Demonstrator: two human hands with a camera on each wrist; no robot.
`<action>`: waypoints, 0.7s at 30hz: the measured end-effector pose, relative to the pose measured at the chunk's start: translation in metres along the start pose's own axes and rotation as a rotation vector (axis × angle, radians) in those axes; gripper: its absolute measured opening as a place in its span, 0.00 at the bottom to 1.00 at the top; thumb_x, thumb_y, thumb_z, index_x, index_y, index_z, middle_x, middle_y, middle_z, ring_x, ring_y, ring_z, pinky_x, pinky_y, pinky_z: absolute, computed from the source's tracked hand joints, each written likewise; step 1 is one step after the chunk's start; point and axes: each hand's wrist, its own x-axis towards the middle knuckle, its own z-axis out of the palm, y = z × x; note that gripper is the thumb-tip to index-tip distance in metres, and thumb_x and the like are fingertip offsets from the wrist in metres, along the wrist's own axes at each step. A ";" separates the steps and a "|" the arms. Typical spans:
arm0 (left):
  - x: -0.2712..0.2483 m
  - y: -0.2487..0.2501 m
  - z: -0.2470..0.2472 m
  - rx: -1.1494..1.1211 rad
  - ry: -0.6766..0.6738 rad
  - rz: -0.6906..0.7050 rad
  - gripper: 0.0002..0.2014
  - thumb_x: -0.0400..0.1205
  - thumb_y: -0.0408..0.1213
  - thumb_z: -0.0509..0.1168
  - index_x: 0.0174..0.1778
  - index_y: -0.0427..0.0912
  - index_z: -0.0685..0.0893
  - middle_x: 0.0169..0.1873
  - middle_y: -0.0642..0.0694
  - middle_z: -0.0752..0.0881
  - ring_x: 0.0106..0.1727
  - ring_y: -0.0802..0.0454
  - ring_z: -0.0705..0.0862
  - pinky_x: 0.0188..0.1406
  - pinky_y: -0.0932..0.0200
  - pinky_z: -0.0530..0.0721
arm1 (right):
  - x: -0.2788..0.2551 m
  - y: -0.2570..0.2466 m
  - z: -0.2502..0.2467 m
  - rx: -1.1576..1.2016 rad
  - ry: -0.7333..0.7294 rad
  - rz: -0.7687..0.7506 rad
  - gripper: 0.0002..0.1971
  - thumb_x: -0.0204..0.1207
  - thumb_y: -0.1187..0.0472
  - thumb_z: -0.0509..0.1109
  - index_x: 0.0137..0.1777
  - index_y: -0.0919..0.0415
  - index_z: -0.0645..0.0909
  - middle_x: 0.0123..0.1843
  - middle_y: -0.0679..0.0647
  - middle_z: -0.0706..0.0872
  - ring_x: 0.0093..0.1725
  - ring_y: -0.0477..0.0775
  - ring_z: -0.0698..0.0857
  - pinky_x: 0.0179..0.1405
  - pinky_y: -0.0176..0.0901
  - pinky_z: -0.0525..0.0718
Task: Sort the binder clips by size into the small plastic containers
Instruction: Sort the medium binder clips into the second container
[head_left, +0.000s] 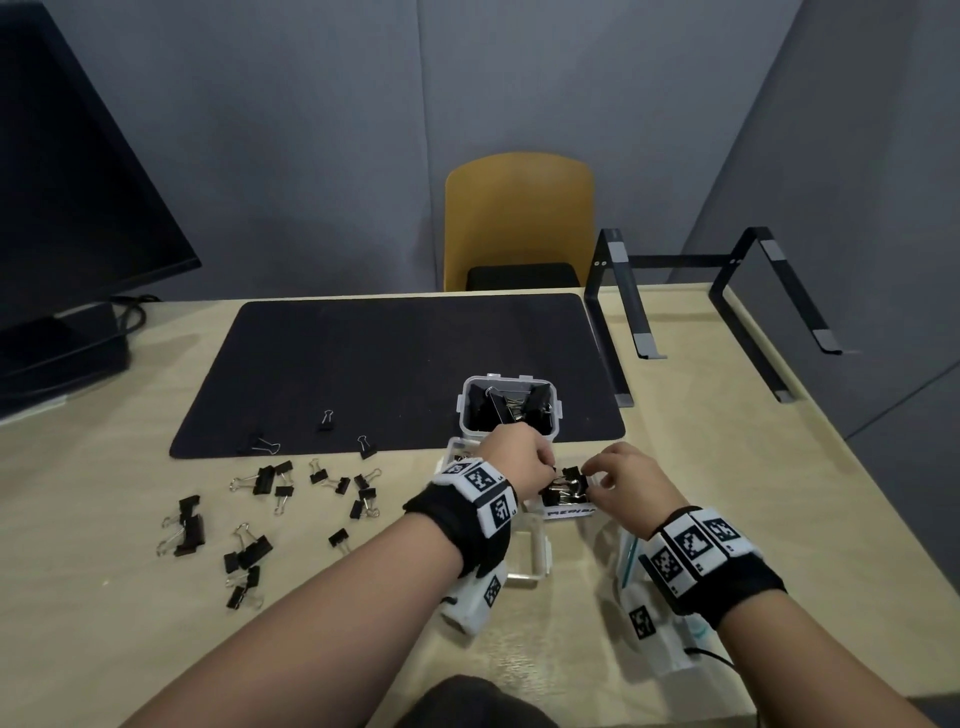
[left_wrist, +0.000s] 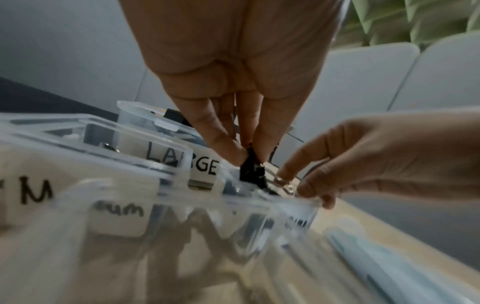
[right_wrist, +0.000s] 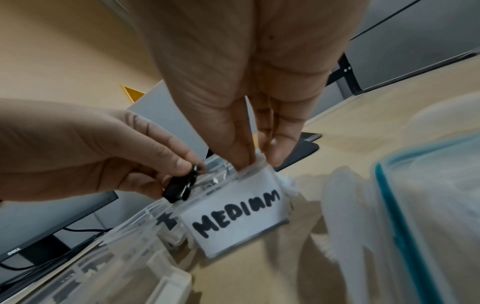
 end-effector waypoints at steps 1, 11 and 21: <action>0.000 0.000 0.002 0.035 -0.017 0.003 0.10 0.77 0.35 0.67 0.52 0.47 0.89 0.50 0.51 0.88 0.52 0.52 0.85 0.49 0.58 0.83 | 0.000 -0.001 0.001 -0.001 0.003 0.003 0.13 0.73 0.63 0.69 0.57 0.59 0.85 0.58 0.56 0.80 0.51 0.53 0.83 0.51 0.36 0.76; -0.004 -0.003 0.011 0.215 -0.013 0.107 0.11 0.78 0.40 0.67 0.55 0.49 0.86 0.52 0.48 0.86 0.54 0.47 0.84 0.51 0.51 0.84 | -0.001 -0.002 0.003 -0.013 0.012 0.020 0.14 0.73 0.63 0.68 0.58 0.59 0.86 0.59 0.57 0.80 0.51 0.55 0.83 0.53 0.37 0.77; -0.003 -0.002 0.006 0.148 -0.052 0.126 0.17 0.79 0.30 0.63 0.62 0.47 0.84 0.55 0.47 0.87 0.58 0.47 0.83 0.55 0.56 0.81 | -0.003 -0.006 0.002 -0.026 -0.001 0.035 0.14 0.74 0.63 0.67 0.58 0.58 0.86 0.58 0.57 0.80 0.53 0.56 0.83 0.52 0.39 0.77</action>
